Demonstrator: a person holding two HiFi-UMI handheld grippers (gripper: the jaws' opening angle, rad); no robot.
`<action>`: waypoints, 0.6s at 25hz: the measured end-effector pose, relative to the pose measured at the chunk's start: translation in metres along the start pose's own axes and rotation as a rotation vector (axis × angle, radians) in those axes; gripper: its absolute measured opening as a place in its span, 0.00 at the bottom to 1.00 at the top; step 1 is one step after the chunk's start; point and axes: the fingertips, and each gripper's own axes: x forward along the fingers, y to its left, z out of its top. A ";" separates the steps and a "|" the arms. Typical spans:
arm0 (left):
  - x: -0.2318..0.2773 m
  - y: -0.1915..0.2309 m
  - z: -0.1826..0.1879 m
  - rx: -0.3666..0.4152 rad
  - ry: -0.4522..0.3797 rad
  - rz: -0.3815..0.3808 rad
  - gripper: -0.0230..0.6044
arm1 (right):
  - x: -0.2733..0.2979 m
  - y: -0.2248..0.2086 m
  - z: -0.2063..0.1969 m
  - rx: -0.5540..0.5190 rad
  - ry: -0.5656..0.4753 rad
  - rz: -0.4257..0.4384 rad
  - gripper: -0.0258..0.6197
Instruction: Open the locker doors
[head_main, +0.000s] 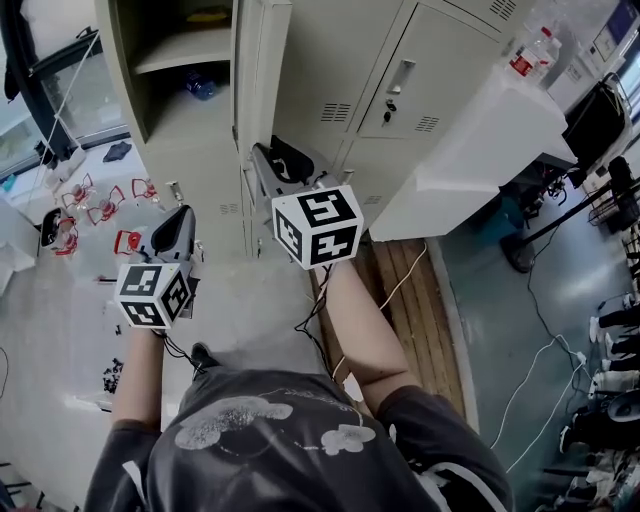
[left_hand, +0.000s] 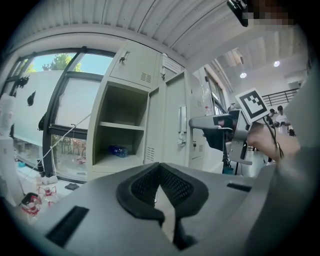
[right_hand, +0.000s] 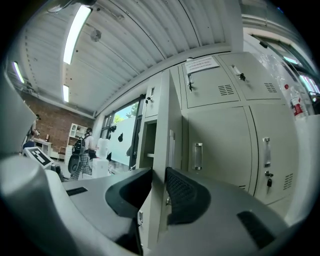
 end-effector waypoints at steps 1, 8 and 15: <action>-0.002 -0.002 0.001 0.003 -0.001 0.003 0.05 | -0.002 0.000 0.002 -0.005 -0.005 0.001 0.21; -0.014 -0.032 0.006 0.013 -0.013 0.015 0.05 | -0.034 -0.002 0.012 0.008 -0.041 0.039 0.31; -0.012 -0.090 0.007 0.023 -0.028 -0.030 0.05 | -0.084 -0.029 0.006 0.019 -0.037 0.004 0.36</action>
